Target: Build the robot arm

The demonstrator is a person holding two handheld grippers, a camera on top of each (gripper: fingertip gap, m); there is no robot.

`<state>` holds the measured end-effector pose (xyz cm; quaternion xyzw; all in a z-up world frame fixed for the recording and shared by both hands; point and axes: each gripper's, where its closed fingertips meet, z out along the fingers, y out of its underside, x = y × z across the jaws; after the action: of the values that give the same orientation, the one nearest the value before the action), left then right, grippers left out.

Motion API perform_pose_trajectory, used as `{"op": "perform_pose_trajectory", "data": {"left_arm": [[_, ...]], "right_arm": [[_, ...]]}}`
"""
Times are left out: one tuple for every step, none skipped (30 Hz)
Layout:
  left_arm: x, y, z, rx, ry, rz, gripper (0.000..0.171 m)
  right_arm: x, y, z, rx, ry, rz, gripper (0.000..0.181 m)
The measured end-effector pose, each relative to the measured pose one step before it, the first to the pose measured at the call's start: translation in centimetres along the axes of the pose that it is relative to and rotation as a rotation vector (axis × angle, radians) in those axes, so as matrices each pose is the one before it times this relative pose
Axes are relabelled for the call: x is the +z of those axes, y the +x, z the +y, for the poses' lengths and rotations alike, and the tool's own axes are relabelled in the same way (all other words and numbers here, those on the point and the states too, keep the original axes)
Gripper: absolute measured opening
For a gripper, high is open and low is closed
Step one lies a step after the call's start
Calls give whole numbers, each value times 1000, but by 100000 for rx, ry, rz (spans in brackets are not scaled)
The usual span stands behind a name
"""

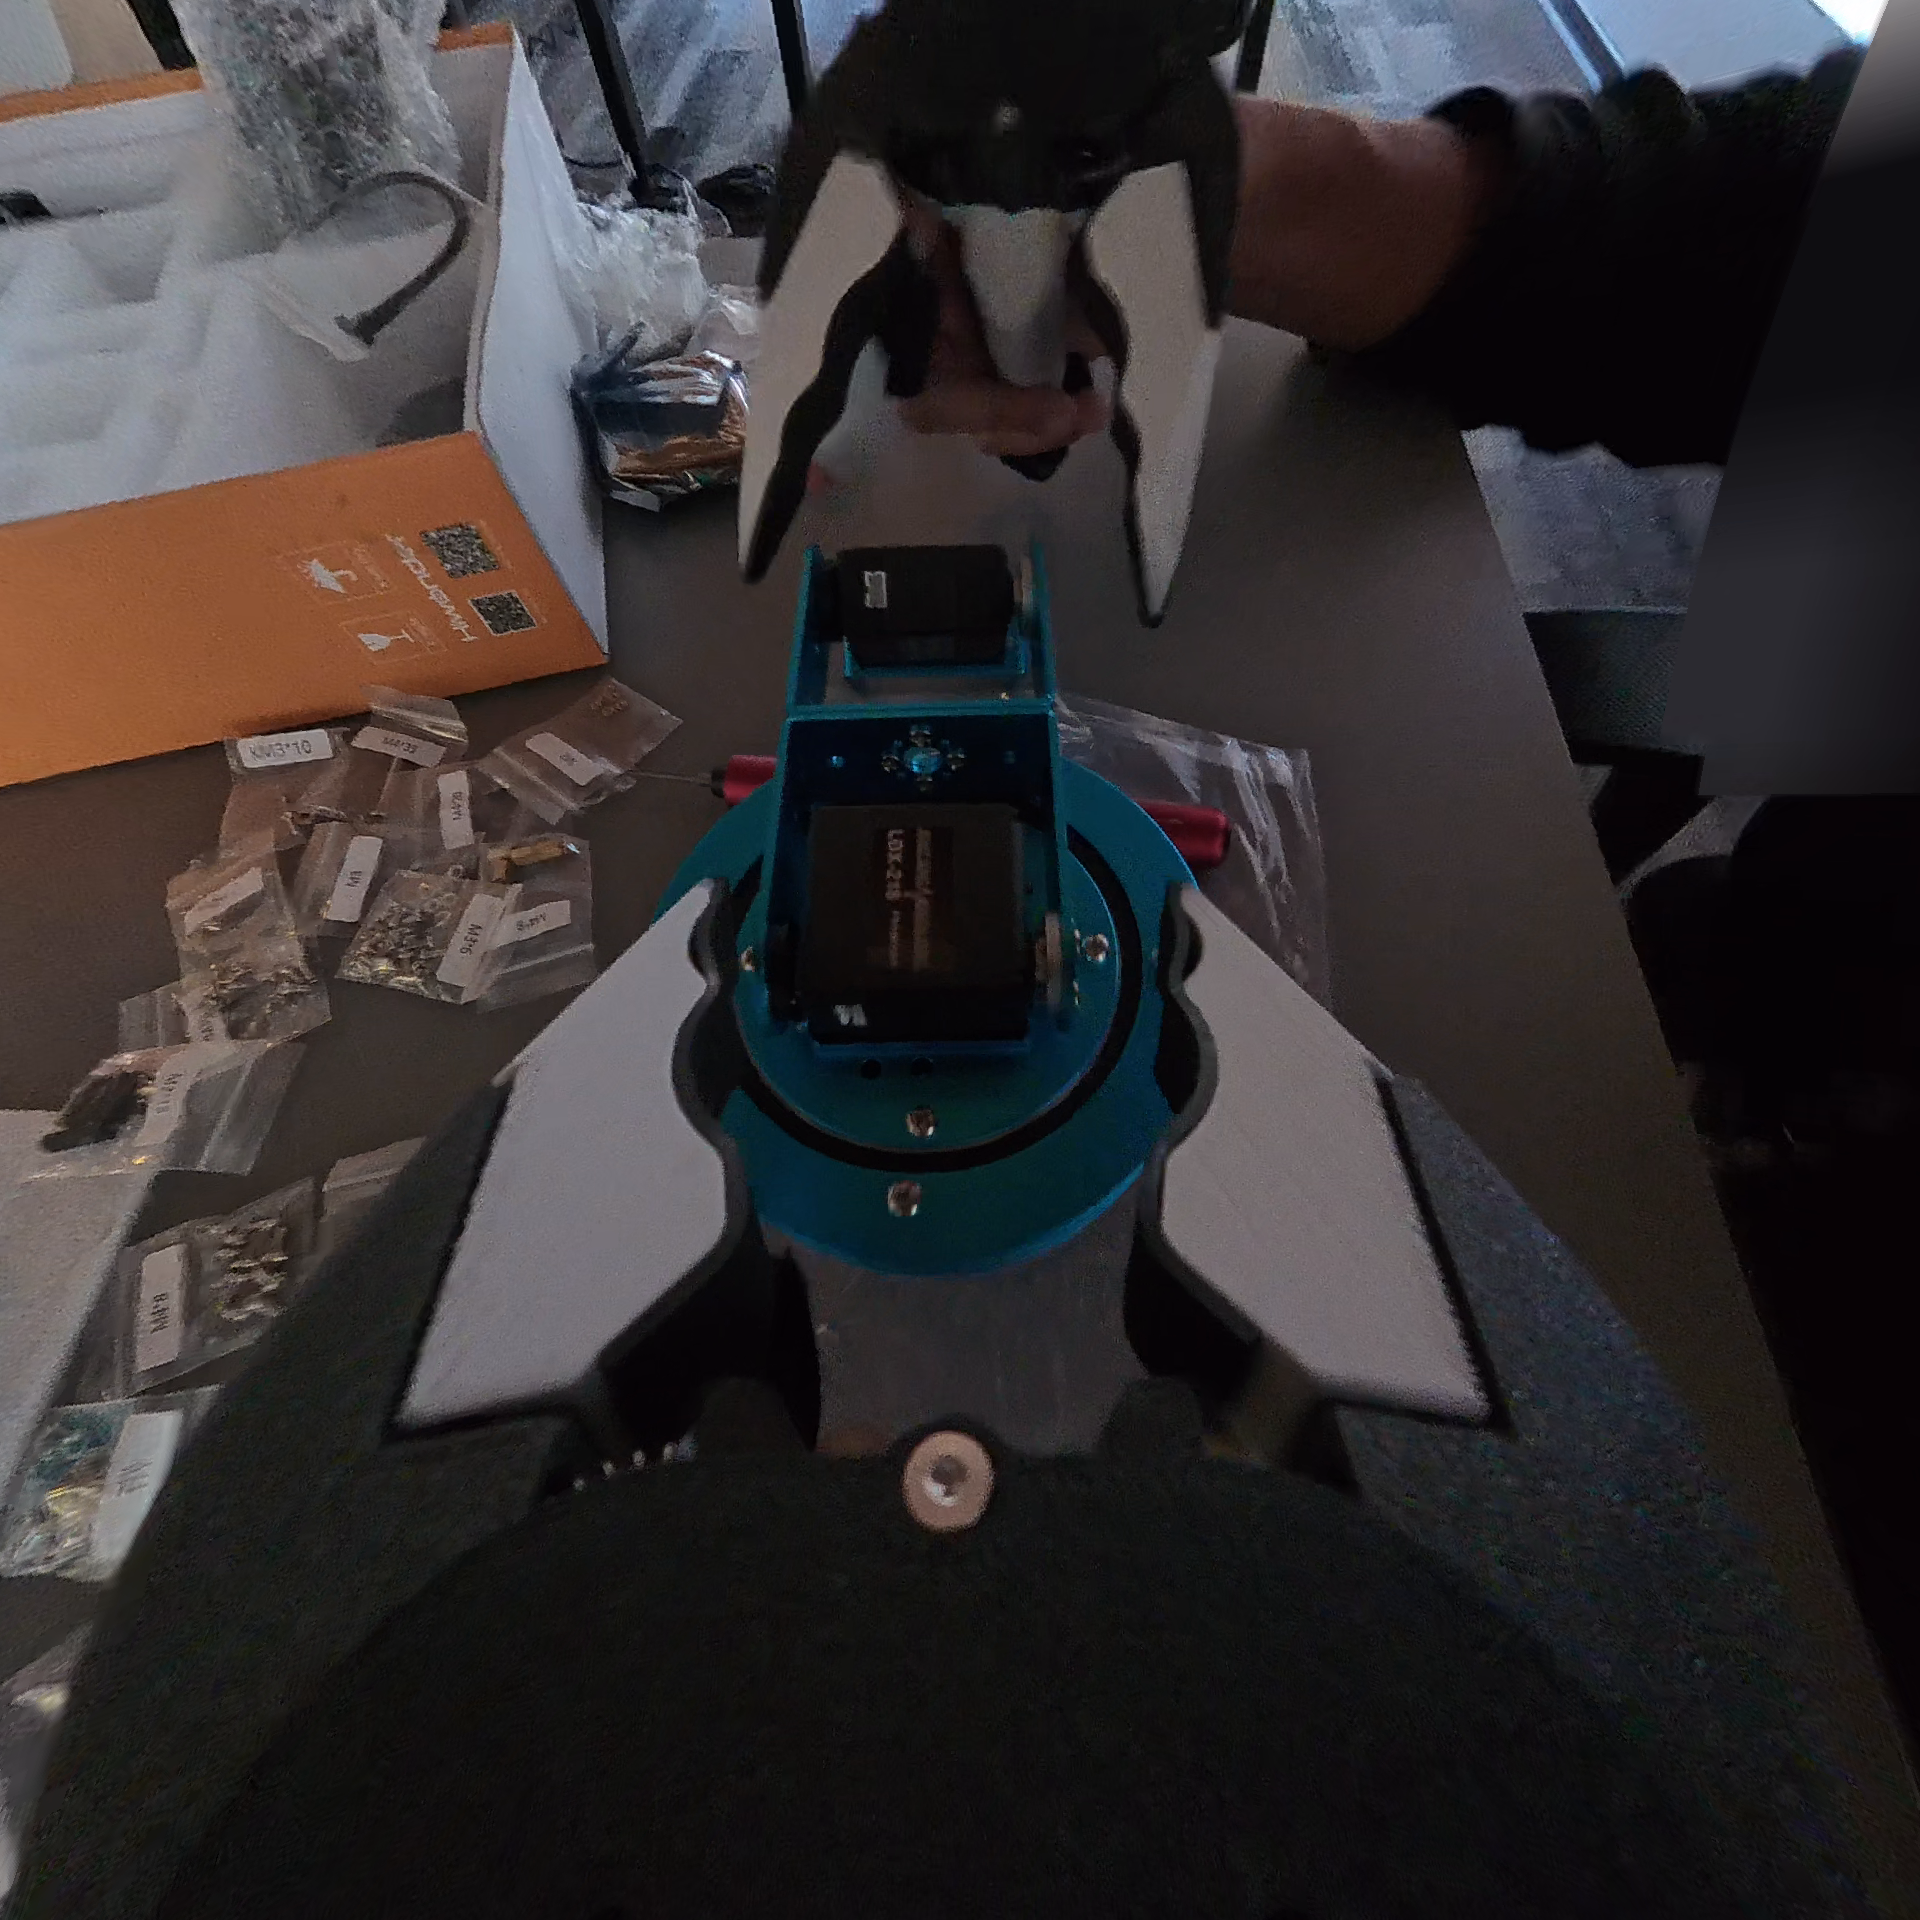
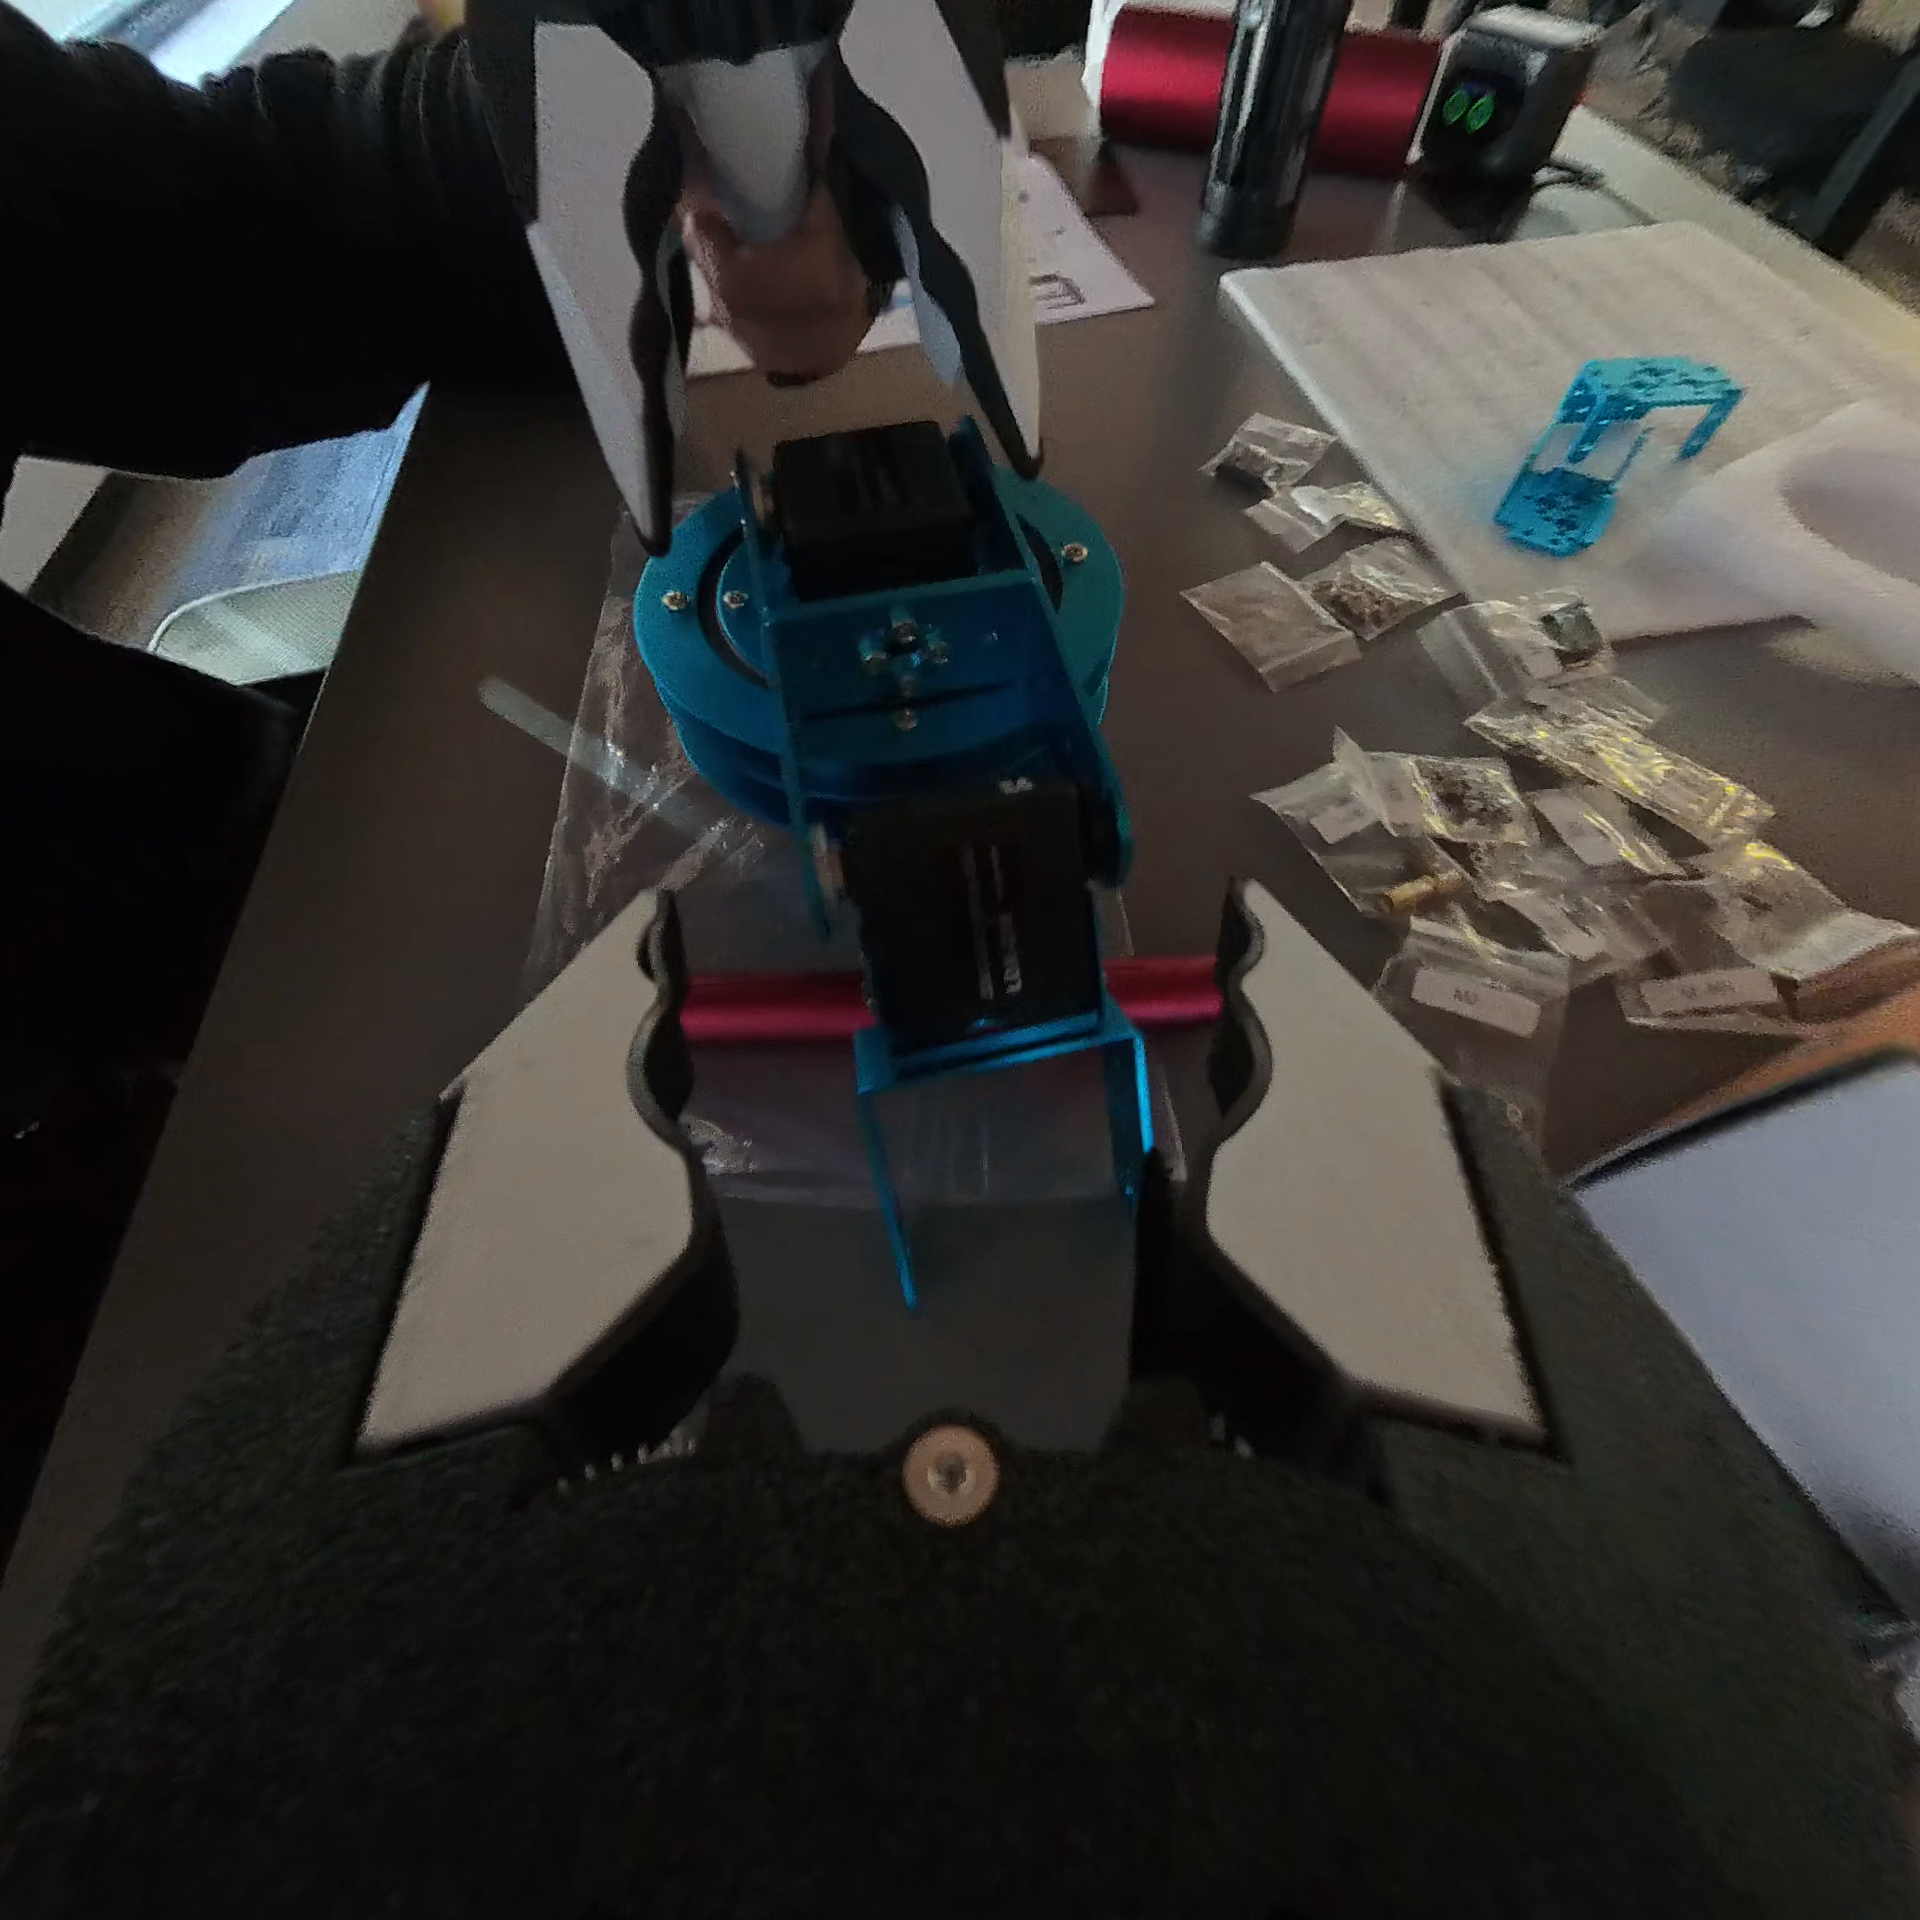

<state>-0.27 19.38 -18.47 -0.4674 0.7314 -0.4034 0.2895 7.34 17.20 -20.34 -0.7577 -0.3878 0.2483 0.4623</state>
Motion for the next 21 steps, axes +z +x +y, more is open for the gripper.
{"op": "perform_pose_trajectory", "data": {"left_arm": [[-296,99,-29,1249,685,350,80],[-89,29,-6,67,375,642,79],[125,-184,85,-523,-309,-338,77],[280,-198,163,48,-874,-437,70],[298,-310,222,976,-1225,-1481,65],[177,-92,102,1633,-657,-262,65],[-16,12,40,819,-640,755,64],[-60,3,75,375,-1848,566,64],[-31,14,38,700,-2150,-375,63],[-15,58,12,1413,-1866,-762,63],[-47,-10,11,926,-1754,-1047,63],[-126,-57,-4,189,-1191,-898,63],[-186,-94,-17,-852,-674,-602,63],[-273,-116,-46,-1363,-484,-578,62],[-403,-68,-67,-819,-551,-513,62],[-477,-87,-201,-740,272,-1020,62],[-528,-115,-250,-828,628,-1449,62],[-598,-34,-175,-705,-37,-1155,62],[-687,19,-122,-956,-157,-840,62],[-767,-22,-79,-1418,-175,-1076,62],[-845,-85,16,-1383,-467,-1650,62]], "right_arm": [[356,245,-76,-477,-2723,-1349,95],[212,201,-42,-769,-2379,-1544,87],[167,84,-159,-88,-1202,-2160,80],[140,-140,-191,525,-489,-3304,72],[249,-359,117,575,-2096,-3845,65],[221,-97,247,-359,-3238,-1252,65],[-37,7,-68,-1370,-1079,285,65],[-62,-23,-68,-905,-1491,116,65],[-82,-4,-54,-887,-1972,101,64],[-94,-8,-42,-574,-2292,-388,65],[-141,66,-187,-637,-1588,-36,64],[-234,102,-417,-369,-154,155,65],[-246,106,-529,-192,-389,71,64],[-276,110,-715,-609,-318,153,65],[-262,68,-872,-586,56,-25,64],[-172,36,-637,-1015,-1614,35,64],[-95,46,-508,-1449,-2218,-12,65],[-32,1,-606,-735,-1194,-1007,64],[62,-17,-644,-622,-1059,-1944,64],[150,36,-642,-985,-1402,-2048,64],[270,94,-666,-1471,-1690,-1910,64]]}}
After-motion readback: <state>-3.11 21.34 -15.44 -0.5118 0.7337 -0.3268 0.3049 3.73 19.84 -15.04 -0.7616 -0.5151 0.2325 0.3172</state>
